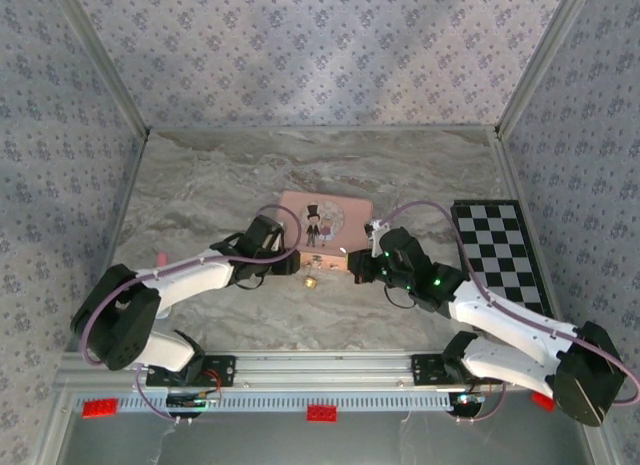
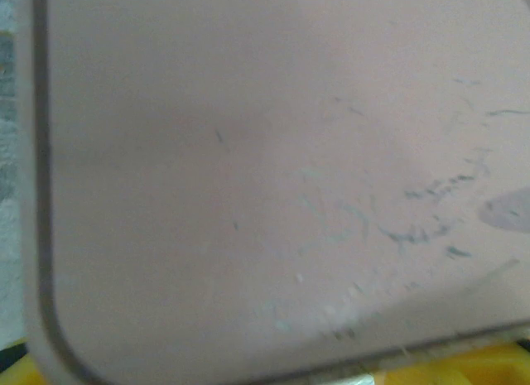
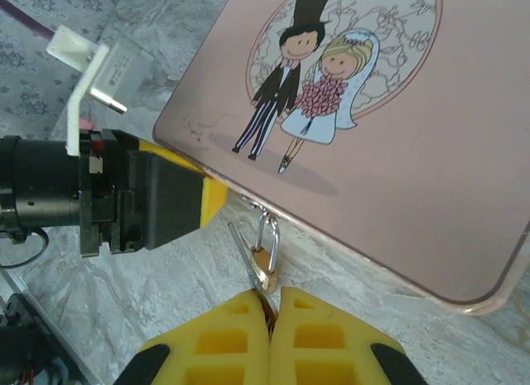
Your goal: Unlock a padlock with a key
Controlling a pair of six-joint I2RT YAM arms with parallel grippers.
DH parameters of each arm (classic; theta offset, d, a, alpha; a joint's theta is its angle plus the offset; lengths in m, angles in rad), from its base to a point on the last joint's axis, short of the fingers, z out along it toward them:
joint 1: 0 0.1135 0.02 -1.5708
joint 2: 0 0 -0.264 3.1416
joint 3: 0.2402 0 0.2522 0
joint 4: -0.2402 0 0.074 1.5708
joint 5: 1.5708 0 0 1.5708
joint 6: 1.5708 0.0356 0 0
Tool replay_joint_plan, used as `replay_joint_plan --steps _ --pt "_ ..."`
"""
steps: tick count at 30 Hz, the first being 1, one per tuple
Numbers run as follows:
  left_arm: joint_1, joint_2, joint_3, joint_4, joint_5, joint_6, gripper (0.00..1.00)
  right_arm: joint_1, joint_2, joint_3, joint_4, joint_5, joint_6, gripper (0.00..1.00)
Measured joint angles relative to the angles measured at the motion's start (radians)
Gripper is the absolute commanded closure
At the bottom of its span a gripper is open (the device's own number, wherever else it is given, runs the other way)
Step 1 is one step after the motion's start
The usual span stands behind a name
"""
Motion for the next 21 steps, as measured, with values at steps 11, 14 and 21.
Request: replay_joint_plan --steps 11,14,21 --pt "0.0 -0.346 -0.31 0.219 0.058 -0.014 0.41 0.0 0.027 0.0 0.026 0.002 0.03 1.0" --pt "-0.003 -0.373 -0.354 0.258 0.116 0.002 0.41 0.0 0.04 0.0 0.03 0.002 0.034 1.0" --pt "-0.048 -0.243 -0.37 0.378 0.217 0.006 0.43 0.003 0.047 0.0 0.031 -0.001 0.044 1.0"
